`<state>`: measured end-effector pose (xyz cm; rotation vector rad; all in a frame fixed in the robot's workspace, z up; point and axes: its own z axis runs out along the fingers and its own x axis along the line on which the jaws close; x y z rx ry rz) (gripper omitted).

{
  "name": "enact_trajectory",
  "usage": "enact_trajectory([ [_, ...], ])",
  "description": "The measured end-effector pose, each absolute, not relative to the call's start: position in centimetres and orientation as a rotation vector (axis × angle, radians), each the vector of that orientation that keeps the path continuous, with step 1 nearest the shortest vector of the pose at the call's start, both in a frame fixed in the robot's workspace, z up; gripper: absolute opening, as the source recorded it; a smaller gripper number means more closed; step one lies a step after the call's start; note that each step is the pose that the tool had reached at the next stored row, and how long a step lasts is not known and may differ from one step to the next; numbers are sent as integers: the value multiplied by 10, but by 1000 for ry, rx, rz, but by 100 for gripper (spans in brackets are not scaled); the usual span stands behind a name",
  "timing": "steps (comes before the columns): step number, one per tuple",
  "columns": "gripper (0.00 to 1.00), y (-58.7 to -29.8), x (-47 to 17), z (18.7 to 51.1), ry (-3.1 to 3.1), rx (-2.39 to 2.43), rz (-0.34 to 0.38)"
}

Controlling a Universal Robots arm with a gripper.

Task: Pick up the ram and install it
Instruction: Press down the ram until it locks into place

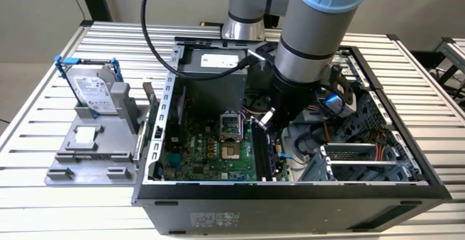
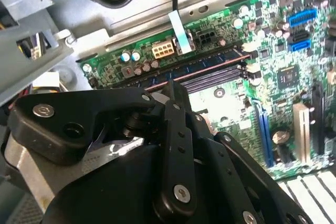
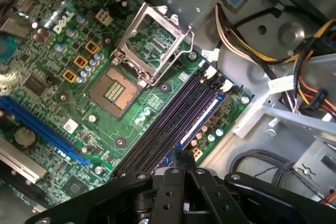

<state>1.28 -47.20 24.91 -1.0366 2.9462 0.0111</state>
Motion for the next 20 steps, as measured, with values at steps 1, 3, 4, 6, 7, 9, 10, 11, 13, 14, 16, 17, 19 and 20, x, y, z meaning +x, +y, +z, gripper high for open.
enact_trajectory([
  [1, 0, -472, 13, 249, 2941, -1053, 11],
  [3, 0, -472, 13, 249, 2927, -1091, 11],
  [4, 0, -472, 13, 249, 2918, -1114, 11],
  [6, 0, -472, 13, 249, 2898, -1166, 12],
  [7, 0, -472, 13, 249, 2888, -1190, 12],
  [9, 0, -472, 13, 249, 2866, -1242, 13],
  [10, 0, -472, 13, 249, 2855, -1267, 13],
  [11, 0, -472, 13, 249, 2844, -1293, 13],
  [13, 0, -472, 13, 249, 2825, -1333, 14],
  [14, 0, -472, 13, 249, 2822, -1341, 14],
  [16, 0, -472, 13, 249, 2813, -1359, 14],
  [17, 0, -472, 13, 249, 2807, -1371, 14],
  [19, 0, -472, 13, 249, 2788, -1410, 14],
  [20, 0, -472, 13, 249, 2775, -1435, 15],
])
